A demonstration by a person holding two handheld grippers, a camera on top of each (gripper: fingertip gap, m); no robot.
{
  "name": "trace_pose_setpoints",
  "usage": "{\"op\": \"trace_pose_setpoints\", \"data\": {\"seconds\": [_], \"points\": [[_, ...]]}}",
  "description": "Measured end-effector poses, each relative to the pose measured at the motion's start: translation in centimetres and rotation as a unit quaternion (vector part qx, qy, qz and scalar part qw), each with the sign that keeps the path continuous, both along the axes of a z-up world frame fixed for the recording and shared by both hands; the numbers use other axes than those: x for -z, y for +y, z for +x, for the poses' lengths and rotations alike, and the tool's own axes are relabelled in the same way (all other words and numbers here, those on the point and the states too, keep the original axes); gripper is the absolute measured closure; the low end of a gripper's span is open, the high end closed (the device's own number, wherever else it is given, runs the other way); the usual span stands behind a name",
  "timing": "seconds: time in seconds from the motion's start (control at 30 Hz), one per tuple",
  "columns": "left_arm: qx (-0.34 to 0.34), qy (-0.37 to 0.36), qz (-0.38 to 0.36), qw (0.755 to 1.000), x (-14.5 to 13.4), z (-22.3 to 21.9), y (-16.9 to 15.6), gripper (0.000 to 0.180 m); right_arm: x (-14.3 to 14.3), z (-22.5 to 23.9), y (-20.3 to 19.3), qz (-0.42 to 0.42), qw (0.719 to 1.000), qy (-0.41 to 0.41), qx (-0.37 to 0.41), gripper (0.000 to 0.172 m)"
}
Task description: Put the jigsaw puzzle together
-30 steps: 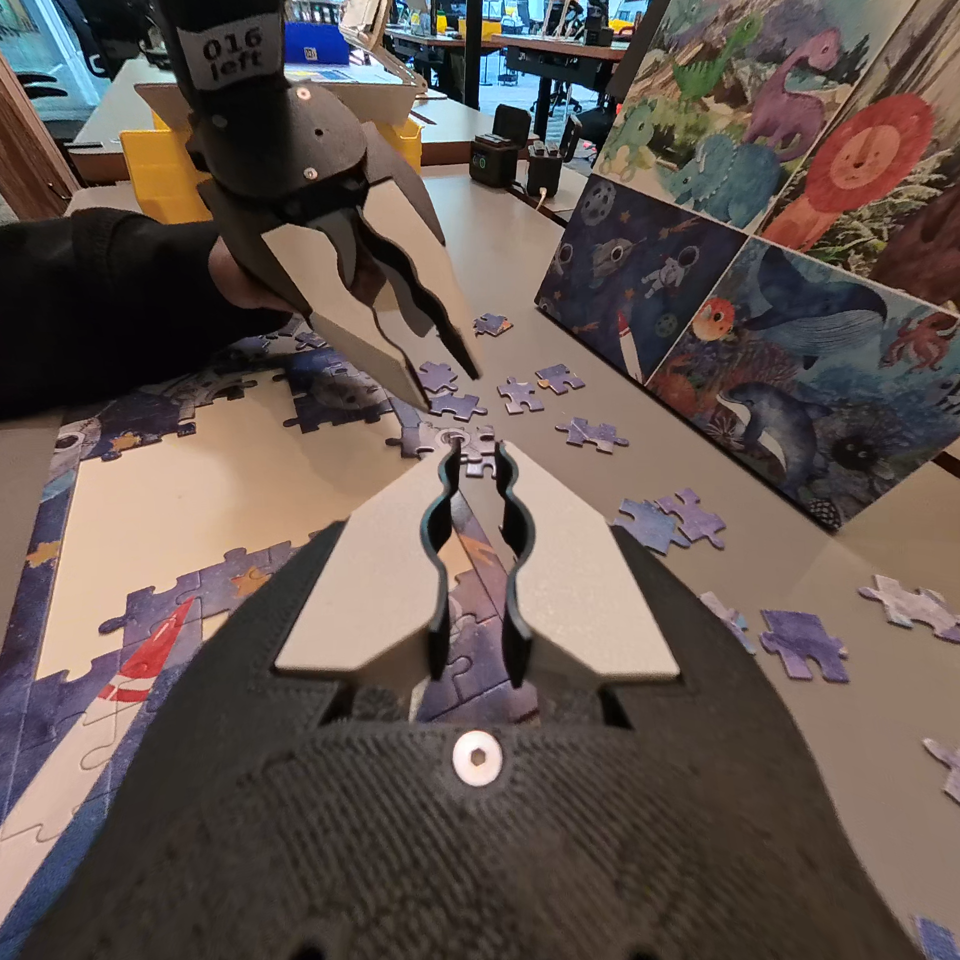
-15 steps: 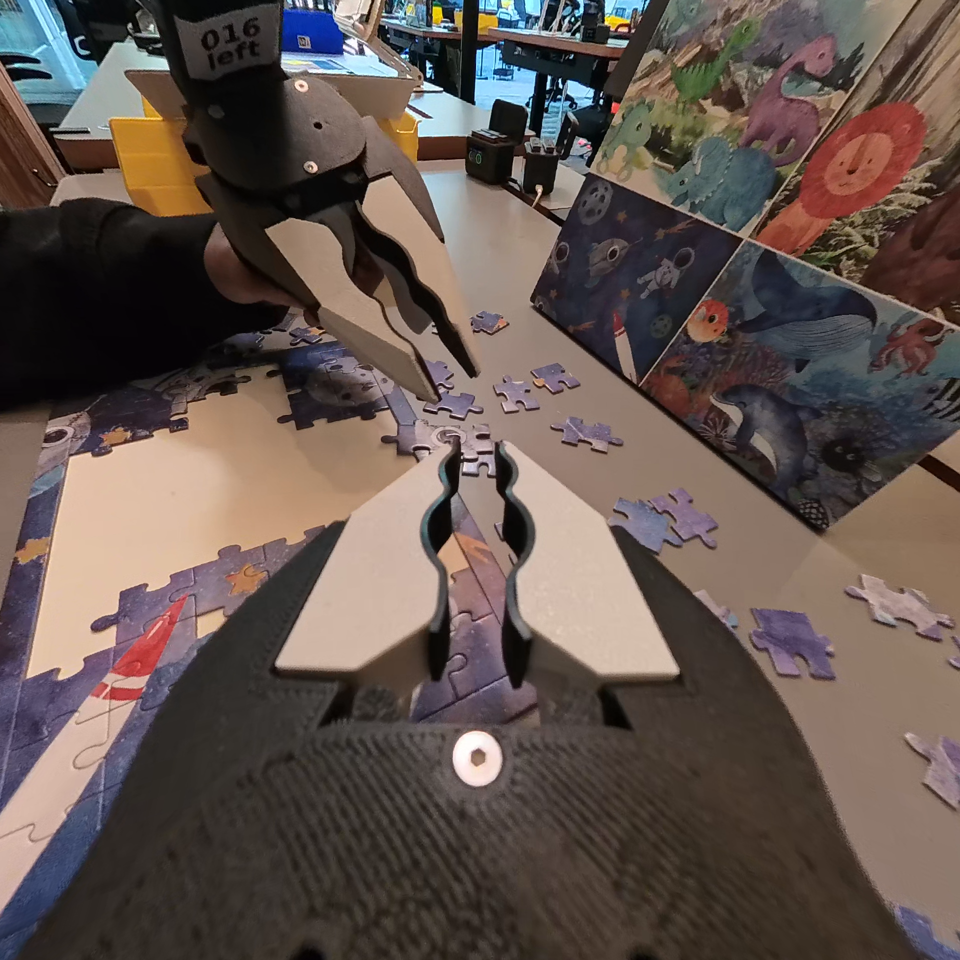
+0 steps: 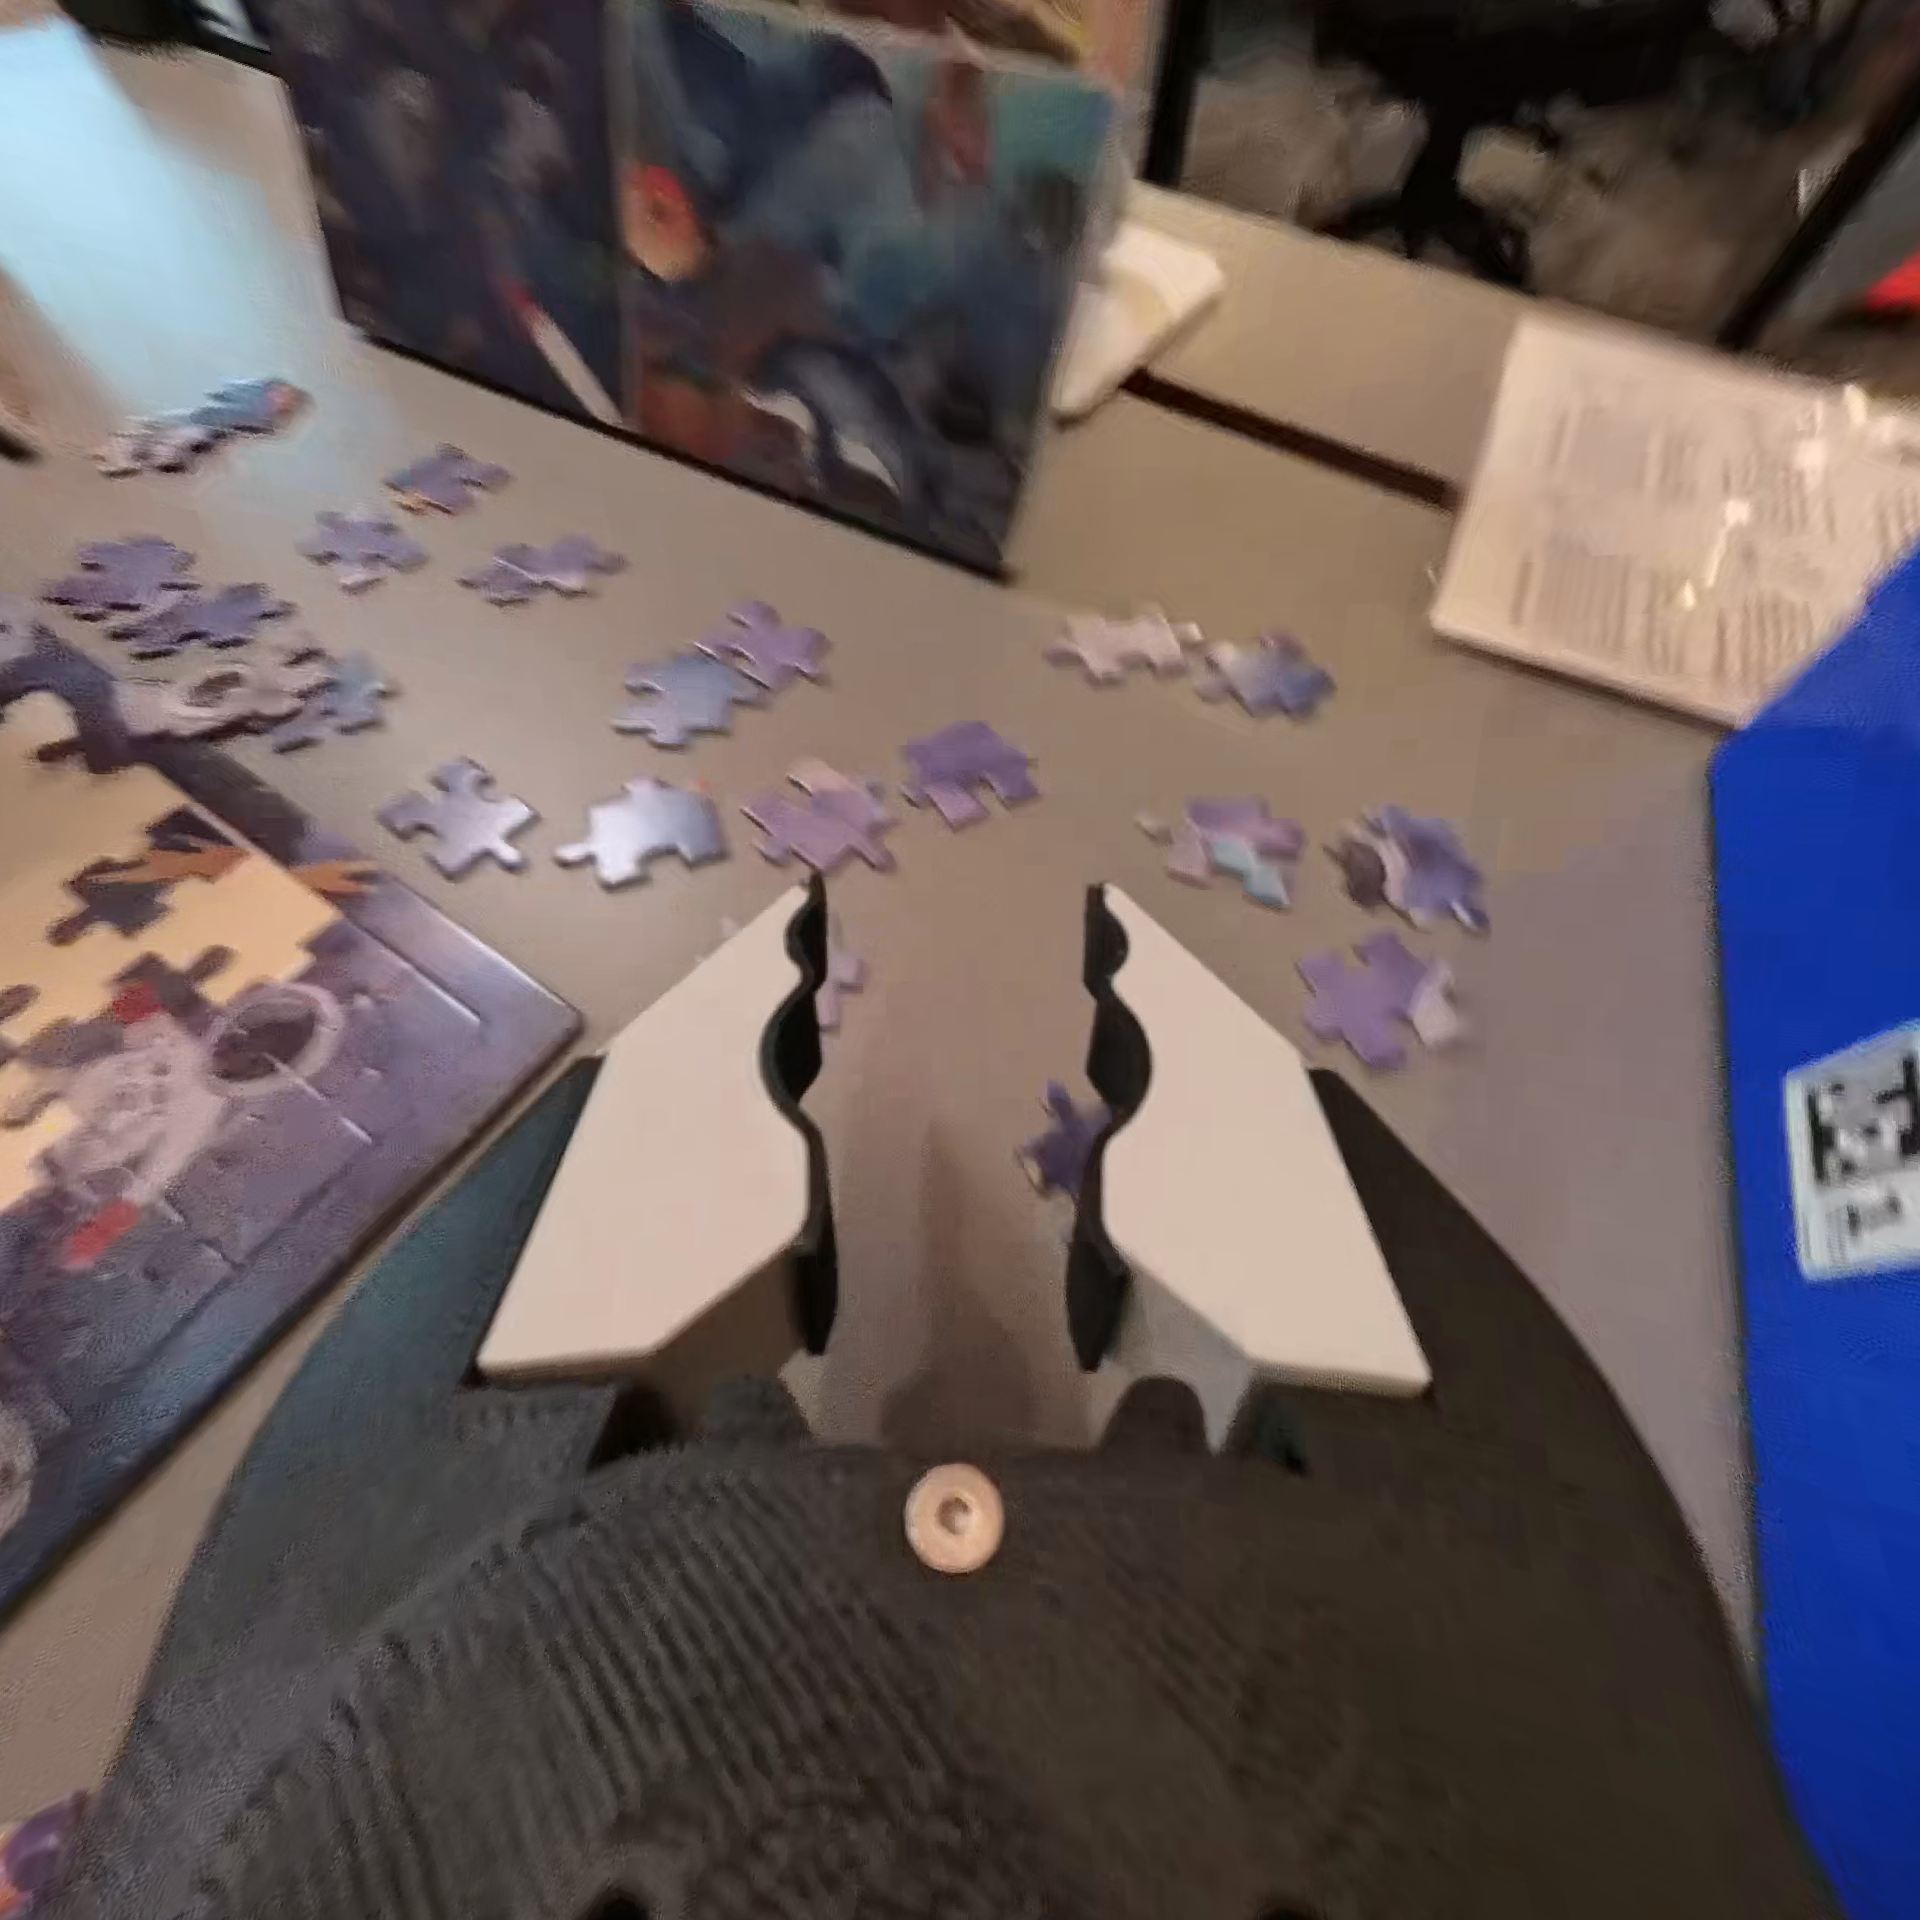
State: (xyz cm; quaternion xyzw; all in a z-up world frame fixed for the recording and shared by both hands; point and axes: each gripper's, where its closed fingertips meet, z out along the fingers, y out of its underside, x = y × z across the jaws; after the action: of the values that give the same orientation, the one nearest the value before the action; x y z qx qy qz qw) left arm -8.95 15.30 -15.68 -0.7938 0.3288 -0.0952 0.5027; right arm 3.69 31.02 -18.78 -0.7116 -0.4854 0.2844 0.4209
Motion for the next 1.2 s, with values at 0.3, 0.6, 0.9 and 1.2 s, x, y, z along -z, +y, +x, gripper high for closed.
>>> {"op": "trace_pose_setpoints", "data": {"seconds": [0.3, 0.6, 0.9, 1.2], "points": [[0.001, 0.004, -0.007, 1.0, 0.5, 0.1, 0.1, 0.164, 3.4, 2.8, 2.3, -0.024, 0.993, -0.098, 0.065, 0.1], [-0.003, 0.003, -0.008, 1.0, 0.6, -0.1, 0.2, 0.164, 4.1, 2.7, 2.2, -0.04, 0.991, -0.113, 0.062, 0.07], [-0.005, 0.003, -0.008, 1.0, 0.6, -0.3, 0.2, 0.164, 5.1, 4.6, 4.6, -0.073, 0.977, -0.134, 0.147, 0.013], [-0.008, 0.006, -0.008, 1.0, 0.6, -0.3, 0.3, 0.164, 5.1, 4.6, 4.6, -0.073, 0.977, -0.134, 0.147, 0.013]]}}
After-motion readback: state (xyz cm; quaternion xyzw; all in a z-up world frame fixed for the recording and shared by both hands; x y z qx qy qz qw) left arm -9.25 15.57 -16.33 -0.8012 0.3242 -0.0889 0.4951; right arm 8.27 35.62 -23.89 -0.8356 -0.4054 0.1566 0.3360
